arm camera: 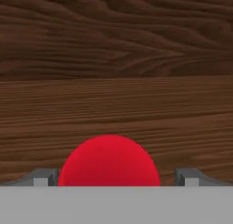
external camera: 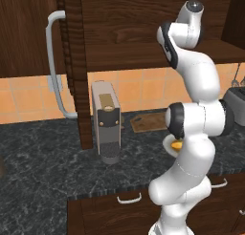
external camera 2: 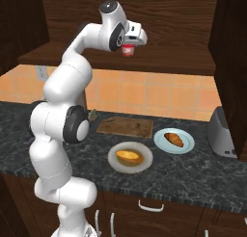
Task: From the different types of pastries on the counter, select a croissant and place it on the cutting board. Then retrieve a jar of jam from the cabinet and place it alongside the croissant on the cutting board.
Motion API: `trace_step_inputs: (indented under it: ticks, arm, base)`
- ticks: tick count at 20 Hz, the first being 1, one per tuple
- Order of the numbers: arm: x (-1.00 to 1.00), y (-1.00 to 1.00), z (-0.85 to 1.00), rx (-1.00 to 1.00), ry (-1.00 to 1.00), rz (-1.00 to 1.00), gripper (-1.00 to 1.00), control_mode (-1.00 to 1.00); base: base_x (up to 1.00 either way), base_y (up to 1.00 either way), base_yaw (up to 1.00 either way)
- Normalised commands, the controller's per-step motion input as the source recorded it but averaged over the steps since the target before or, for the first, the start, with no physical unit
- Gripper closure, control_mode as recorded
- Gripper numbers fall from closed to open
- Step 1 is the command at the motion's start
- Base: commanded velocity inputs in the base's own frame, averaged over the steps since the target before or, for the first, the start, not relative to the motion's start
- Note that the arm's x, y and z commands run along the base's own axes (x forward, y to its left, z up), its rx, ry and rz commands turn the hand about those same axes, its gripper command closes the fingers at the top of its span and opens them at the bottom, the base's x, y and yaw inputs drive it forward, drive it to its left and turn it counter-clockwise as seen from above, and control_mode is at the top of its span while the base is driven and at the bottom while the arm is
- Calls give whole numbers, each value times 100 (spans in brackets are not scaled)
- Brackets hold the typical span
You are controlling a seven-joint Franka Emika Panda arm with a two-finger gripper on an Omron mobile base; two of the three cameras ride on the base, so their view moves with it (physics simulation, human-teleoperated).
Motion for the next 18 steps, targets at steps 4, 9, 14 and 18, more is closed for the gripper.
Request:
trace_step_inputs:
  ticks: [4,9,14,18]
  arm:
    - [-1,0,-2,0,3,-4,100,-100]
    - [-17,0,-23,0,8,-8,100,-100]
    - [-13,0,-4,0,1,-8,100,-100]
    - [-49,0,10,0,-7,-4,100,-100]
  base:
    - [0,0,0]
    - [0,0,0]
    - [0,0,0]
    - [0,0,0]
